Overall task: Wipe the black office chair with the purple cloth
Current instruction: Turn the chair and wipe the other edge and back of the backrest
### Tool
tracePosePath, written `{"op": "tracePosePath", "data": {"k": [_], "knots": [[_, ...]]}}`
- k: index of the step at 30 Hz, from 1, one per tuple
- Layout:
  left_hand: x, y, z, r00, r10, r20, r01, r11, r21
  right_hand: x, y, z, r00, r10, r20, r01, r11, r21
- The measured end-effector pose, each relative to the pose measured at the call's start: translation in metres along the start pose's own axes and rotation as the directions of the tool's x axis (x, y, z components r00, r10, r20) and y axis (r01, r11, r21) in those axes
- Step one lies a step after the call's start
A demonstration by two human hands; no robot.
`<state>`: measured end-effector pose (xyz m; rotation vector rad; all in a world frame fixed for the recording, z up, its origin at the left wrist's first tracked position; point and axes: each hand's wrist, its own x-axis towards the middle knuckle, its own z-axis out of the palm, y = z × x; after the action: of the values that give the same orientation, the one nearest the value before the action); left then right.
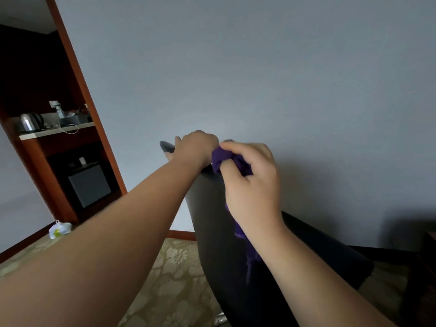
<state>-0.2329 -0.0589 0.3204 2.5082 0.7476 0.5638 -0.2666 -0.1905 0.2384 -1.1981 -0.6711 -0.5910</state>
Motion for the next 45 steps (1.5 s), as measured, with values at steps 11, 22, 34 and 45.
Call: {"op": "tracePosePath", "data": {"k": [11,22,34,45], "knots": [[-0.073,0.074,0.04,0.988,0.154,-0.025,-0.14,0.944,0.3,-0.016,0.022,-0.099,0.906,0.226,-0.357,-0.217,0.974,0.065],[-0.112,0.131,0.05,0.888,0.452,0.089,-0.31,0.73,-0.609,0.085,-0.009,-0.143,0.994,-0.06,-0.087,-0.027,0.652,-0.758],[-0.039,-0.061,-0.033,0.973,0.229,-0.03,-0.23,0.973,-0.015,0.139,0.015,-0.203,0.983,0.183,0.032,-0.076,0.554,-0.829],[-0.079,-0.045,0.0,0.922,0.373,0.107,-0.287,0.841,-0.459,0.112,0.021,-0.144,0.988,-0.133,0.082,0.139,0.506,-0.852]]}}
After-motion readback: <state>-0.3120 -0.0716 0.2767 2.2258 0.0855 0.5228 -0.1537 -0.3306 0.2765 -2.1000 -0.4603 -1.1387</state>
